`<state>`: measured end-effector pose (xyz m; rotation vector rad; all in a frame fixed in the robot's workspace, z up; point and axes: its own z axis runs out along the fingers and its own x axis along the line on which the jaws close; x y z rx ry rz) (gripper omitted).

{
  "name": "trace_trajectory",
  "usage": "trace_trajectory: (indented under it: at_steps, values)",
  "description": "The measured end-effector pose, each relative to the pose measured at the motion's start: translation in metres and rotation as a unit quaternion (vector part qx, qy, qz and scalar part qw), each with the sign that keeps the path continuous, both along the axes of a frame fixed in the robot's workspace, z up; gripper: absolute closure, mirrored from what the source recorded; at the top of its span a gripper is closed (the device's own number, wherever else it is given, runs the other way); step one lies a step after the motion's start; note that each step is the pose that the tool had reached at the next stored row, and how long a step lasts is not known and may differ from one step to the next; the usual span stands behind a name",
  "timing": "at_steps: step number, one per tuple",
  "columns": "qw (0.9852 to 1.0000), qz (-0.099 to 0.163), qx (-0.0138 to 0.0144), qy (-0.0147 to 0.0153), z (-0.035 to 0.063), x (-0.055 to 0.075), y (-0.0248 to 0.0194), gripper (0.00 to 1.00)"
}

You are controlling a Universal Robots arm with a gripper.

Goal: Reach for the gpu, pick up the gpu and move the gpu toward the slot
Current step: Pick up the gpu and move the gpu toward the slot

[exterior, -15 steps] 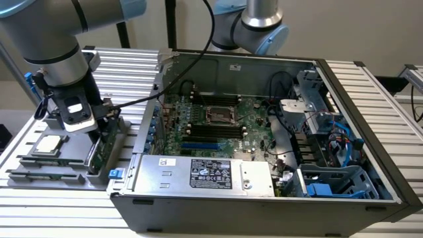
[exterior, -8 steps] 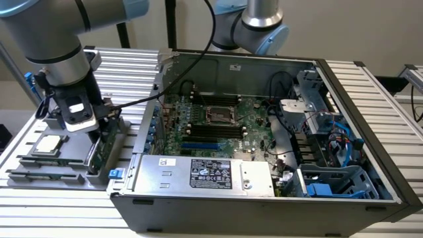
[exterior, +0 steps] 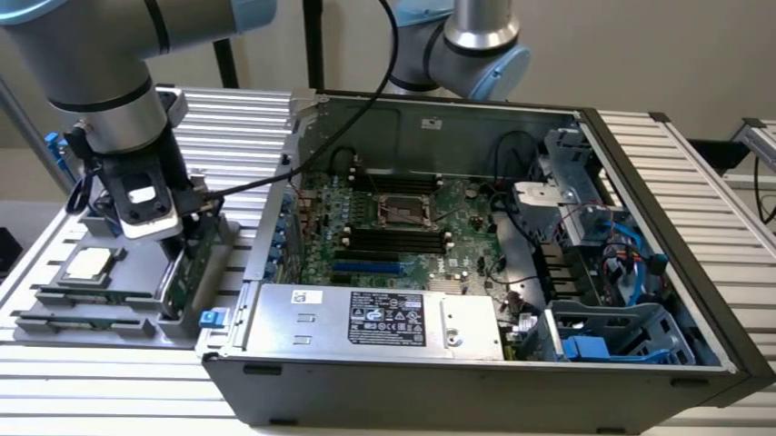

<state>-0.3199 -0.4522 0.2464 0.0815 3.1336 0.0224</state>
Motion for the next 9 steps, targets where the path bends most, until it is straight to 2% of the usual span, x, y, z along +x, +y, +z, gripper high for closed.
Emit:
trace_trajectory:
  at_steps: [4, 9]
  values:
    - [1.0, 0.0, 0.0, 0.0036, 0.0048, 0.001, 0.0, 0.74]
    - [1.0, 0.0, -0.0001, 0.0096, 0.0137, 0.003, 0.0, 0.74]
